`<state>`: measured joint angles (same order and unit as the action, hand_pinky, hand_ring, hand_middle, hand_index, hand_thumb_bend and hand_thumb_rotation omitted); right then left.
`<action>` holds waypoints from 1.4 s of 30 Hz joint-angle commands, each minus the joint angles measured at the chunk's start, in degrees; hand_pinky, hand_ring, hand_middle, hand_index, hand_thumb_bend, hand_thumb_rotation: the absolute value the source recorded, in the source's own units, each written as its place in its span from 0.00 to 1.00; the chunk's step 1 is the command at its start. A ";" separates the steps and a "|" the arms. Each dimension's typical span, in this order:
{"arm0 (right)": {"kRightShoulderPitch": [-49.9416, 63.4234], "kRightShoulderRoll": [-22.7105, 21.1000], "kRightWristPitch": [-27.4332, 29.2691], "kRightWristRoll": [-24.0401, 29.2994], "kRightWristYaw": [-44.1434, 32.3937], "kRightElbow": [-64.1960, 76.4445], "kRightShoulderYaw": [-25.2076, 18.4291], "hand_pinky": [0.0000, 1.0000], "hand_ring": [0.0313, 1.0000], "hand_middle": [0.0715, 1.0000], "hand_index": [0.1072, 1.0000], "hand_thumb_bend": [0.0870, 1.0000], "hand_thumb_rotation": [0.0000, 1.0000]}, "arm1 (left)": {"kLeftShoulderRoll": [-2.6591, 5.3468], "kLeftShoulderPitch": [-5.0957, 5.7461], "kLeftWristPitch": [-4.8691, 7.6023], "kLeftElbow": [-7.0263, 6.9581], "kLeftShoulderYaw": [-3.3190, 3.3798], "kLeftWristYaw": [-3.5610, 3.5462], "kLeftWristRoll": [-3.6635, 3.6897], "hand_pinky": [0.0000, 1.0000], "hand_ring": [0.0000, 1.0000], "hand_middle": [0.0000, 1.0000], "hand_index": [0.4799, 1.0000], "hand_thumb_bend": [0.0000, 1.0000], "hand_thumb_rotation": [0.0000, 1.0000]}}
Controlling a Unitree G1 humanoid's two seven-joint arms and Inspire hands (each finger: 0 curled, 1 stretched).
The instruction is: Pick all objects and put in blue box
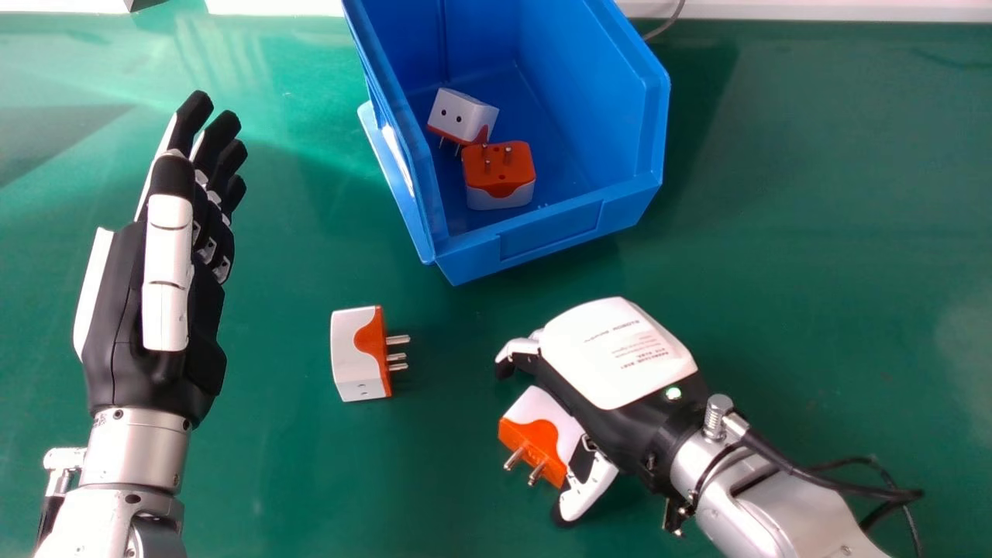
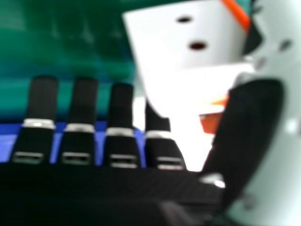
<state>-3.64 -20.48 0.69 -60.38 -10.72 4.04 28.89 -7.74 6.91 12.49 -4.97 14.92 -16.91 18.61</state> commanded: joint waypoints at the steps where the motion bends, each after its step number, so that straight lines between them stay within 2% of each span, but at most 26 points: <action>1: -0.55 0.31 0.97 2.16 1.37 -0.12 -0.69 0.49 0.58 0.63 0.63 0.89 0.11 | -0.76 -0.40 1.28 -0.60 0.40 -0.25 0.00 1.00 0.96 0.95 0.90 0.70 0.91; 2: -0.59 0.21 1.12 2.67 1.57 -0.20 -0.74 0.42 0.50 0.57 0.59 0.80 0.09 | -0.73 -0.39 1.25 -0.64 0.39 -0.19 -0.08 1.00 0.96 0.95 0.90 0.70 0.91; 4: -0.67 0.02 2.02 4.14 2.76 -0.74 -0.97 0.42 0.50 0.57 0.59 0.80 0.09 | -0.71 -0.35 1.17 -0.73 0.37 -0.07 -0.22 1.00 0.96 0.95 0.90 0.70 0.91; 5: -0.70 -0.07 2.36 4.67 3.20 -0.94 -1.06 0.38 0.47 0.54 0.57 0.73 0.07 | -0.71 -0.36 1.24 -0.69 0.37 -0.04 -0.30 1.00 0.96 0.95 0.90 0.70 0.91; 7: -0.84 -0.24 2.01 5.23 2.31 -0.68 -1.09 0.38 0.47 0.54 0.57 0.73 0.07 | -0.70 -0.40 1.44 -0.58 0.38 -0.01 -0.44 1.00 0.96 0.95 0.90 0.70 0.91; 8: -0.92 -0.33 1.79 5.41 1.77 -0.52 -1.09 0.35 0.44 0.52 0.55 0.68 0.06 | -0.70 -0.42 1.49 -0.53 0.39 0.00 -0.47 1.00 0.96 0.95 0.90 0.71 0.91; 9: -0.99 -0.39 1.72 5.56 1.52 -0.47 -1.10 0.35 0.44 0.52 0.55 0.68 0.06 | -0.69 -0.45 1.45 -0.48 0.42 0.05 -0.47 1.00 0.96 0.95 0.90 0.71 0.91; 10: -0.99 -0.32 1.61 5.90 1.29 -0.44 -1.21 0.33 0.42 0.51 0.54 0.64 0.05 | -0.73 -0.49 1.49 -0.34 0.46 0.02 -0.49 0.99 0.96 0.95 0.90 0.71 0.91; 12: -0.99 -0.43 1.67 6.50 1.08 -0.30 -1.40 0.33 0.42 0.51 0.54 0.64 0.05 | -0.76 -0.52 1.29 -0.30 0.55 -0.06 -0.23 0.99 0.96 0.95 0.90 0.71 0.91; 15: -1.04 -0.85 1.87 7.08 0.78 0.13 -1.61 0.31 0.40 0.49 0.51 0.57 0.03 | -0.87 -0.50 1.22 -0.25 0.61 -0.26 -0.03 0.99 0.96 0.95 0.90 0.71 0.90; 18: -1.14 -1.36 2.46 6.74 1.41 0.16 -1.68 0.30 0.39 0.48 0.51 0.55 0.02 | -0.85 -0.56 1.34 0.02 0.68 -0.31 0.02 0.98 0.96 0.95 0.90 0.71 0.90; 22: -1.18 -1.33 2.55 7.29 1.53 -0.08 -2.00 0.30 0.39 0.48 0.50 0.52 0.02 | -0.92 -0.66 1.40 0.32 0.74 -0.77 0.46 0.98 0.96 0.95 0.90 0.72 0.90; 31: -0.84 -1.12 3.08 8.35 2.05 0.54 -2.95 0.28 0.40 0.49 0.49 0.47 0.01 | -0.88 -0.67 2.14 1.08 0.90 -1.24 0.42 0.98 0.96 0.95 0.90 0.72 0.90; 39: -0.27 -0.82 1.77 8.50 2.12 3.42 -3.65 0.29 0.40 0.49 0.49 0.46 0.00 | -0.67 -0.18 2.33 0.80 0.80 -0.89 0.14 0.99 0.96 0.95 0.91 0.71 0.90; 42: 0.06 -0.73 1.02 8.19 1.83 5.49 -3.91 0.28 0.40 0.49 0.49 0.45 0.00 | -0.56 -0.01 2.12 0.64 0.76 -0.90 0.36 0.99 0.96 0.95 0.91 0.71 0.90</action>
<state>-3.60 -21.54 2.03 -52.45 -9.26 6.89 26.10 -7.86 6.63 13.21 -3.42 15.15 -17.54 18.62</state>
